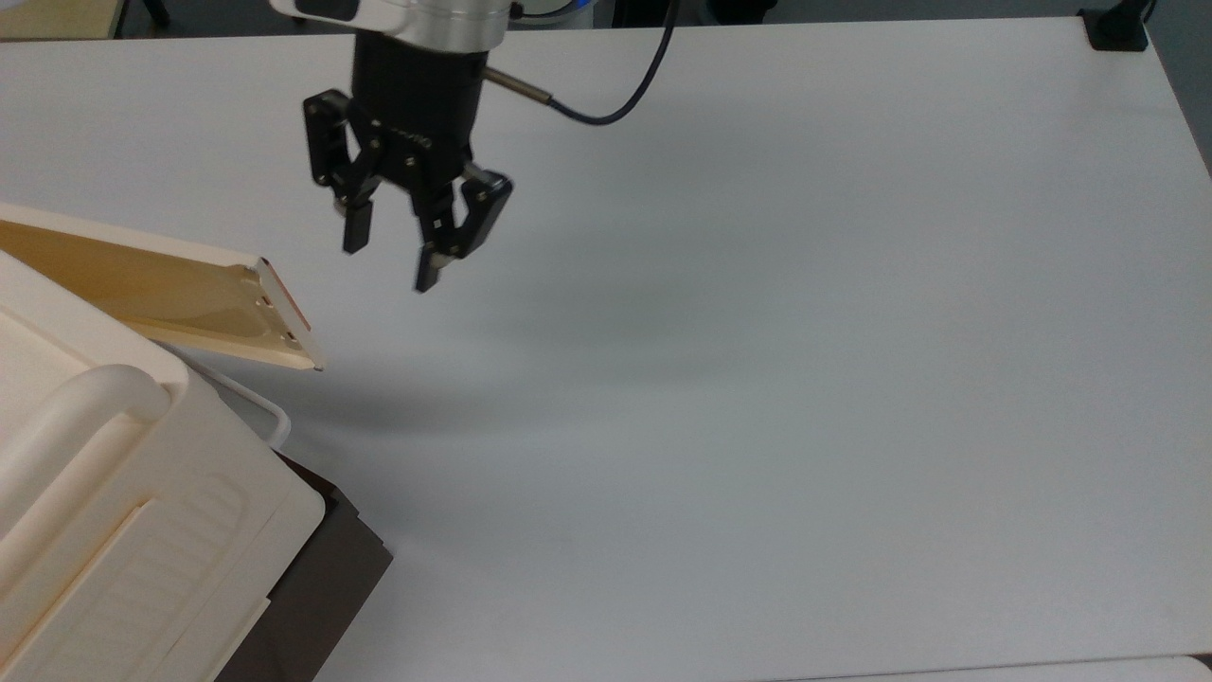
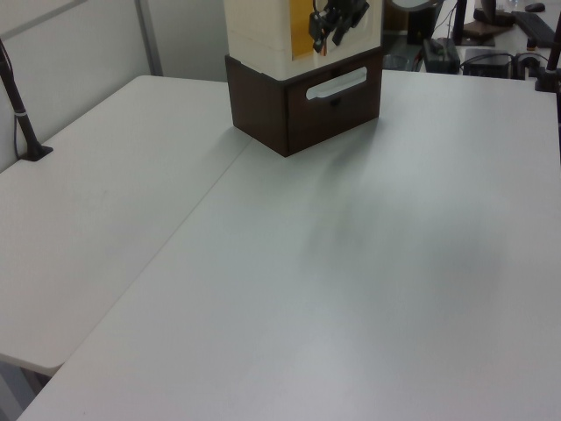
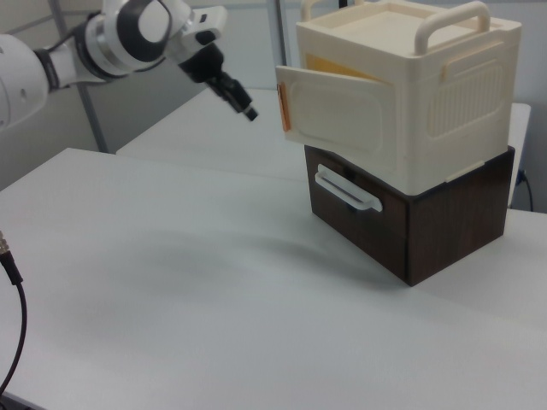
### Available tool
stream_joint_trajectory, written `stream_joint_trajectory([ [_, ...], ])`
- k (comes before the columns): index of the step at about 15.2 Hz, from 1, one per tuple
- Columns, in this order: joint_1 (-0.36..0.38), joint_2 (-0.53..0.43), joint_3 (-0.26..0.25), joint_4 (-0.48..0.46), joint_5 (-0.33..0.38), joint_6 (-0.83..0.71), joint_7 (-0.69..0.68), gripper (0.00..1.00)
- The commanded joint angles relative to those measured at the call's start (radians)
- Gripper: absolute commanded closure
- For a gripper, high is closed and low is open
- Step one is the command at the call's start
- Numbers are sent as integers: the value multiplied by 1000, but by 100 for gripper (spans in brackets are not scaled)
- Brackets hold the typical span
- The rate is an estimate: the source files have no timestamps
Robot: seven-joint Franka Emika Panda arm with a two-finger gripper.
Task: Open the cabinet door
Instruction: 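Pull the handle outward, swinging the cabinet door open on its hinge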
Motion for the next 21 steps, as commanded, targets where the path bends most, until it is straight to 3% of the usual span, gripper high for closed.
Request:
stream_joint_trajectory([
  [1,22,-72,15,-37,80,-150,-124,0],
  [7,20,-66,14,36,108,-133,-161,0],
  [14,-10,-54,-18,43,103,164,-153,0],
  [21,-67,-25,-20,44,97,396,-155,0],
])
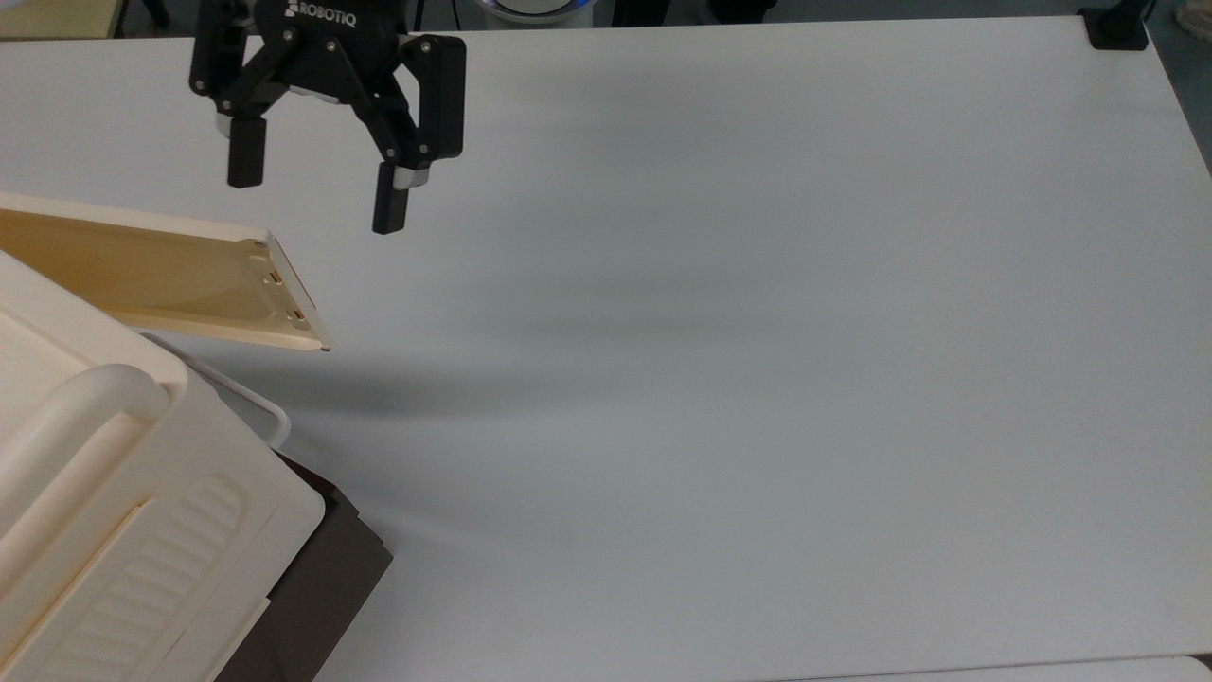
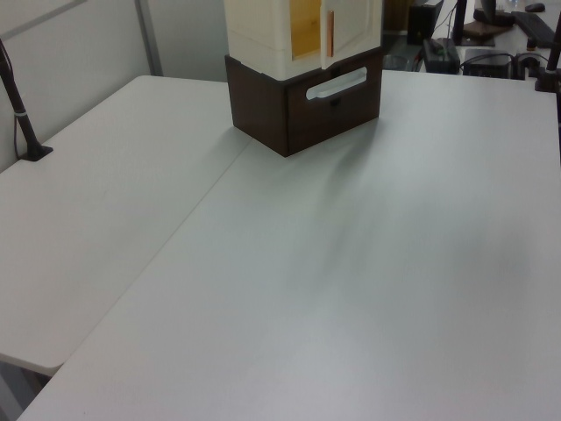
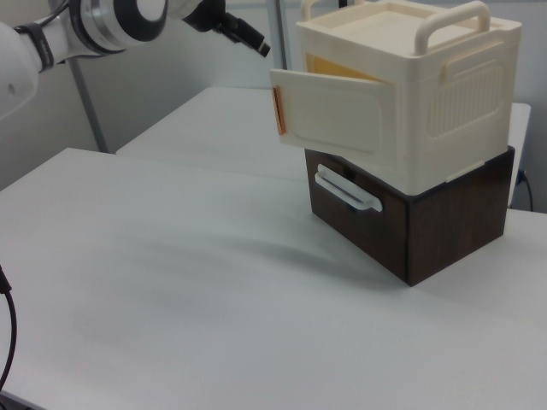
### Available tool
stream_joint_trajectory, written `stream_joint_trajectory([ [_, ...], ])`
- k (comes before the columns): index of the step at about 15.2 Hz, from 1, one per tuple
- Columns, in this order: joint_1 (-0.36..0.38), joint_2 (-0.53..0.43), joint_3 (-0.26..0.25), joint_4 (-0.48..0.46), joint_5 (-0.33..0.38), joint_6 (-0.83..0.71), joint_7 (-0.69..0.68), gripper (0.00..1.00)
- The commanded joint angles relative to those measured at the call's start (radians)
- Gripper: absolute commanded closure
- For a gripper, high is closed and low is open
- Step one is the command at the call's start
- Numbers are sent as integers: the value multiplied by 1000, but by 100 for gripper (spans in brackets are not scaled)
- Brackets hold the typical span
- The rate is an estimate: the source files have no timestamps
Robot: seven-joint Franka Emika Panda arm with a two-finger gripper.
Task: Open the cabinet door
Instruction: 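Pull the handle outward, swinging the cabinet door open on its hinge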
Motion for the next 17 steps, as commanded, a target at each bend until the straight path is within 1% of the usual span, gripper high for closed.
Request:
stream_joint_trajectory([
  [1,-19,20,-9,-8,11,127,-27,0],
  [6,-54,60,-9,-8,-10,134,-45,0],
  [13,-80,50,-8,-22,-9,113,-79,0],
  [17,-80,33,-8,-22,2,-5,-140,0],
])
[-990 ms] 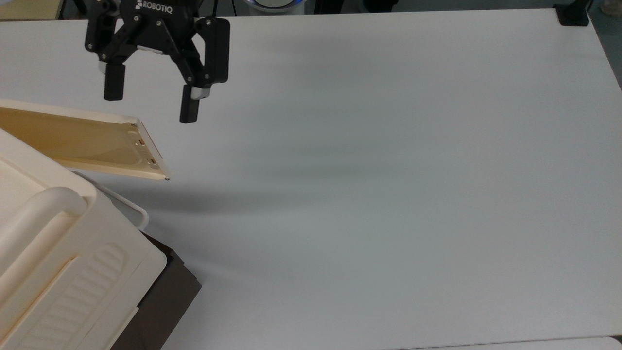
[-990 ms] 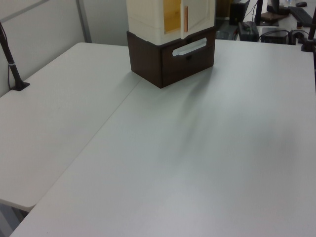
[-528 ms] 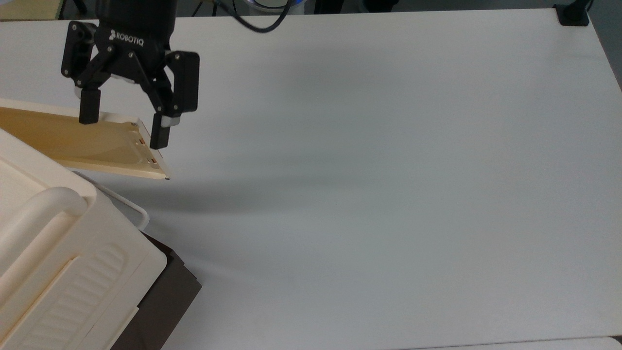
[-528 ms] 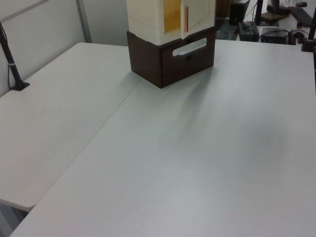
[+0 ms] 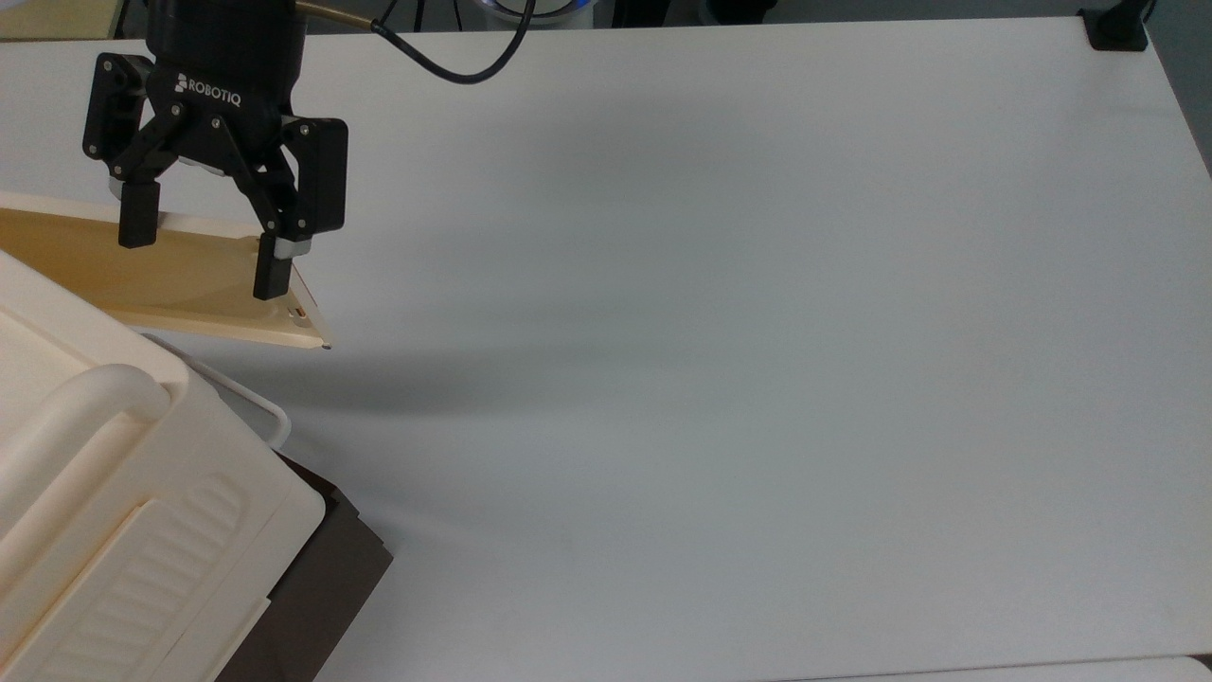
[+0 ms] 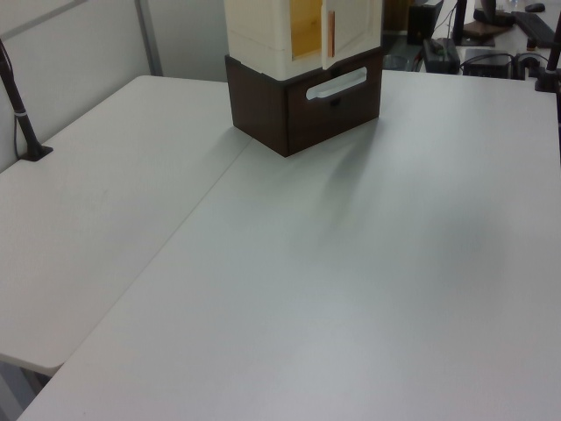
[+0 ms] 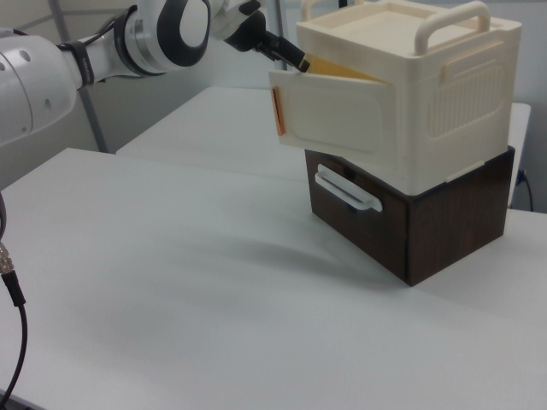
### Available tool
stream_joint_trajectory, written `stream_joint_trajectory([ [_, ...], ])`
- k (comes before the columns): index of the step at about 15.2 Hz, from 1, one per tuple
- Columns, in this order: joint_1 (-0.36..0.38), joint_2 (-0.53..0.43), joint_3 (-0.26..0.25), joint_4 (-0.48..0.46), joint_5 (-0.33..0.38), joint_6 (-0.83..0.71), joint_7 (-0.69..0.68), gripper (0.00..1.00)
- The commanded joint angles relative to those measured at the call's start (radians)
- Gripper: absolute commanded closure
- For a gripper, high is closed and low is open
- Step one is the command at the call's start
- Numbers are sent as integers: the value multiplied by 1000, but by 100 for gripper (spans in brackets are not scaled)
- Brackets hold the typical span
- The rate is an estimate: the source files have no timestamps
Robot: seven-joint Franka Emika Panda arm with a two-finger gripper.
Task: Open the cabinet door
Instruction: 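Pull the handle outward, swinging the cabinet door open on its hinge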
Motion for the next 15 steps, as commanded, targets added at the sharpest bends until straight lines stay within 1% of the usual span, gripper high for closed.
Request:
stream_joint_trajectory([
  [1,3,-45,-2,-21,9,-129,-77,0],
  [2,3,-61,-2,-21,10,-199,-95,0],
  [3,3,-80,-2,-23,13,-283,-142,0],
  [4,1,-97,-2,-21,20,-381,-232,0],
  [5,0,-114,-2,-20,42,-470,-341,0],
  [6,-14,-131,-2,-18,86,-541,-433,0],
  [7,-34,-149,-2,-18,120,-593,-492,0],
  [8,-40,-163,-2,-18,131,-626,-515,0],
  [10,-39,-166,-2,-20,137,-647,-511,0],
  [13,-31,-166,7,-30,138,-669,-448,0],
  [15,-25,-166,16,-59,140,-678,-431,0],
])
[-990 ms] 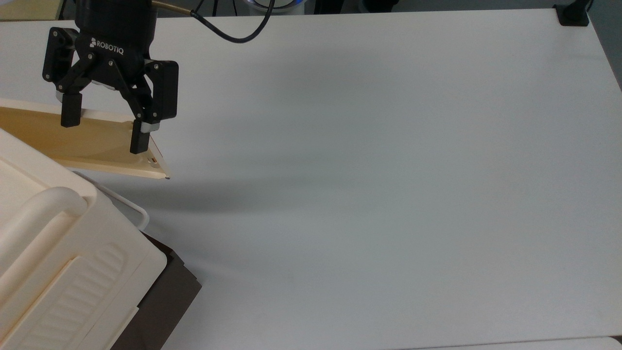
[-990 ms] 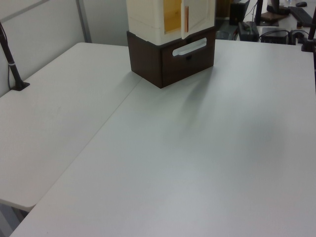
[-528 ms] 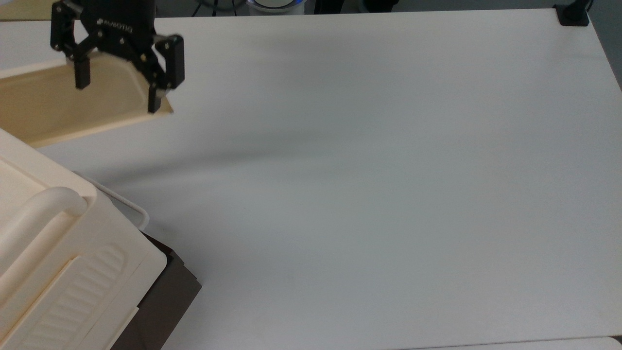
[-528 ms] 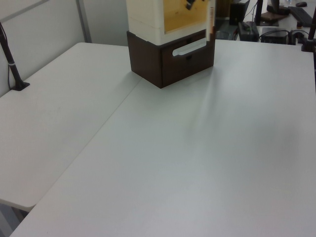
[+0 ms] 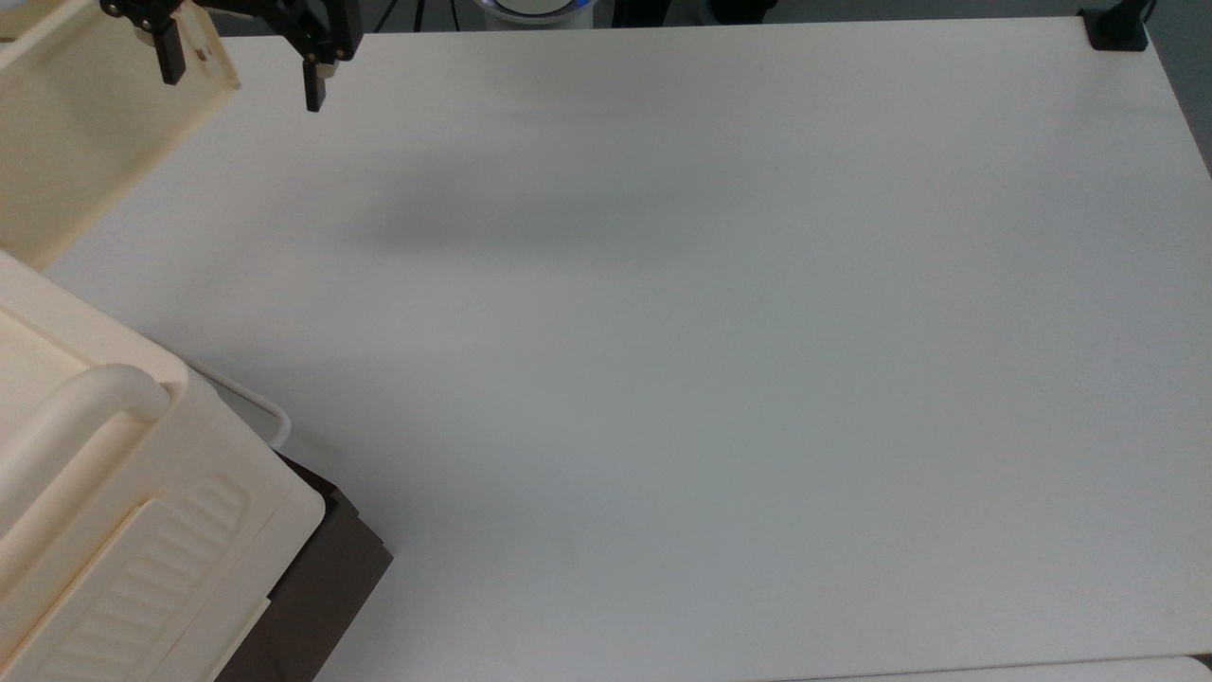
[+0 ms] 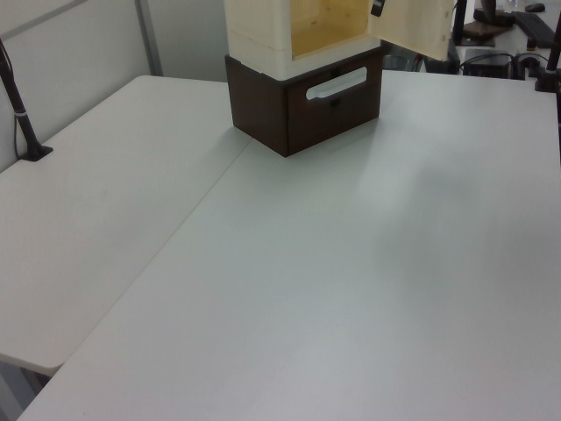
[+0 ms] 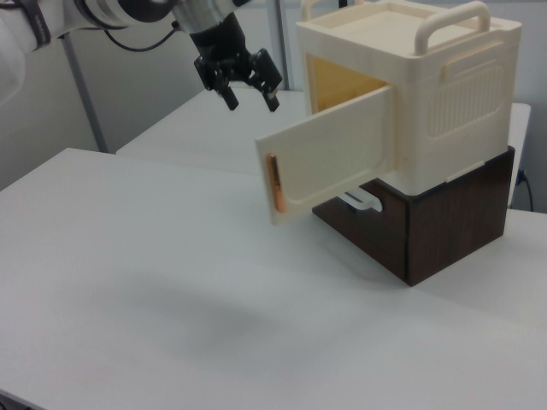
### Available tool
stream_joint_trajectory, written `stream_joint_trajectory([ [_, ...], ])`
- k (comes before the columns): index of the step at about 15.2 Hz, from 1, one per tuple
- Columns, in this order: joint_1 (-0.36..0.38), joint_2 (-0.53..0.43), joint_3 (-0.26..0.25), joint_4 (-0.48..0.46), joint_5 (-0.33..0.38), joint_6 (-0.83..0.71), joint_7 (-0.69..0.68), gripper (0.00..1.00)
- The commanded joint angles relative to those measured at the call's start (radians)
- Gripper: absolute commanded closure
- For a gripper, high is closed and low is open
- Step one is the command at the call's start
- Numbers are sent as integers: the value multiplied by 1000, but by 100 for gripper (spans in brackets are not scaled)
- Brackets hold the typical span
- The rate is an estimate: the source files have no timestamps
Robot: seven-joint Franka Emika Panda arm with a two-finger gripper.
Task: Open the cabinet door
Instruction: 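Release the handle and lift the gripper away from the door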
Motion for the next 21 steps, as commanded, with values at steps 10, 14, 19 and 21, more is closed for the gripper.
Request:
stream_joint_trajectory([
  [10,107,-121,9,-253,70,-81,98,0],
  [14,176,-144,1,-284,58,-119,198,0],
  [19,216,-156,-2,-310,55,-139,183,0],
  [21,213,-153,-2,-309,57,-139,183,0],
])
